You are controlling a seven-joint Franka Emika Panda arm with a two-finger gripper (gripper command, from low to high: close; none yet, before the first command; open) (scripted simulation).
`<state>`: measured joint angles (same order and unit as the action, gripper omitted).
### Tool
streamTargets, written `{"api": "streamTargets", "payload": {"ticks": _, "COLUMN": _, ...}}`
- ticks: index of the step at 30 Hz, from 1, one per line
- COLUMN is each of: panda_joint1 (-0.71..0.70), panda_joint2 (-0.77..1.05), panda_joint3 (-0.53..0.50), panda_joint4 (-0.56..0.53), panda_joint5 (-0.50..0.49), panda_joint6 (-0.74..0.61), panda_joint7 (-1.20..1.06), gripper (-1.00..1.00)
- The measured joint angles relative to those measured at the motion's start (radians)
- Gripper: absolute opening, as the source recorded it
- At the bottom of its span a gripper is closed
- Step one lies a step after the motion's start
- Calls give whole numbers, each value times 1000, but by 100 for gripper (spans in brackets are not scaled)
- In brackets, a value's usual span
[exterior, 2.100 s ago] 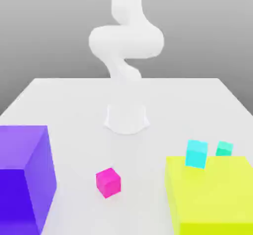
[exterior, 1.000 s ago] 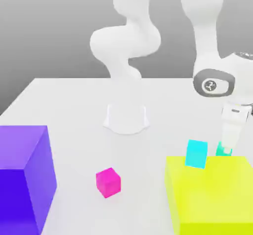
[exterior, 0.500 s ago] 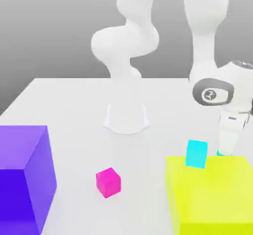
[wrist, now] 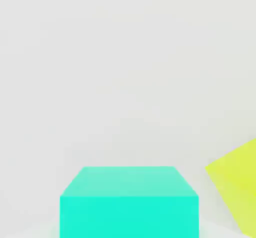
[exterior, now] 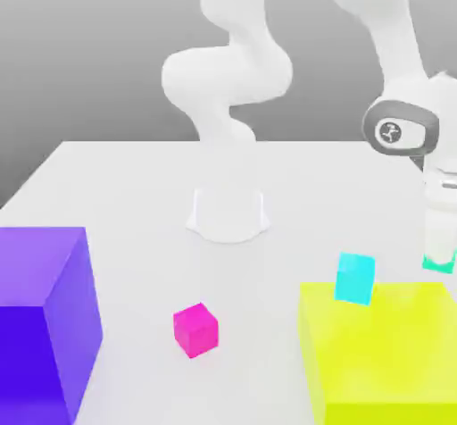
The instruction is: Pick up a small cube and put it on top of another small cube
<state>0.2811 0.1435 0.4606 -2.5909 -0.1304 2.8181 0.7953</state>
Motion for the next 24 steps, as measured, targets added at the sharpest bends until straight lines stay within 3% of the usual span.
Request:
{"api": "streamTargets", "payload": {"ticks": 6, "panda_joint1": -186, "panda_joint2": -63, "panda_joint3": -193, "panda_joint4": -11, "panda_joint5": 20, "panda_joint6": -58, "panda_joint7": 148, "gripper": -100}}
{"api": "streamTargets", "payload": {"ticks": 10, "panda_joint1": -387, "panda_joint2": -177, "panda_joint3": -280, "panda_joint4": -122, "panda_joint5": 60, "panda_joint6": -99, "panda_joint7": 281, "gripper": -100}}
{"api": "streamTargets", "payload": {"ticks": 14, "panda_joint1": -479, "panda_joint2": -303, "panda_joint3": -356, "panda_joint4": -247, "panda_joint5": 144, "panda_joint6": -128, "panda_joint7": 374, "gripper": -100}}
{"api": "streamTargets", "payload": {"ticks": 21, "panda_joint1": -512, "panda_joint2": -134, "panda_joint3": -379, "panda_joint4": -278, "panda_joint5": 120, "panda_joint6": 61, "panda_joint7": 430, "gripper": -100}}
{"api": "streamTargets", "payload": {"ticks": 22, "panda_joint1": -511, "panda_joint2": -100, "panda_joint3": -383, "panda_joint4": -276, "panda_joint5": 110, "panda_joint6": 94, "panda_joint7": 437, "gripper": 100}}
{"api": "streamTargets", "payload": {"ticks": 24, "panda_joint1": -511, "panda_joint2": -100, "panda_joint3": -383, "panda_joint4": -276, "panda_joint5": 110, "panda_joint6": 94, "panda_joint7": 437, "gripper": 100}}
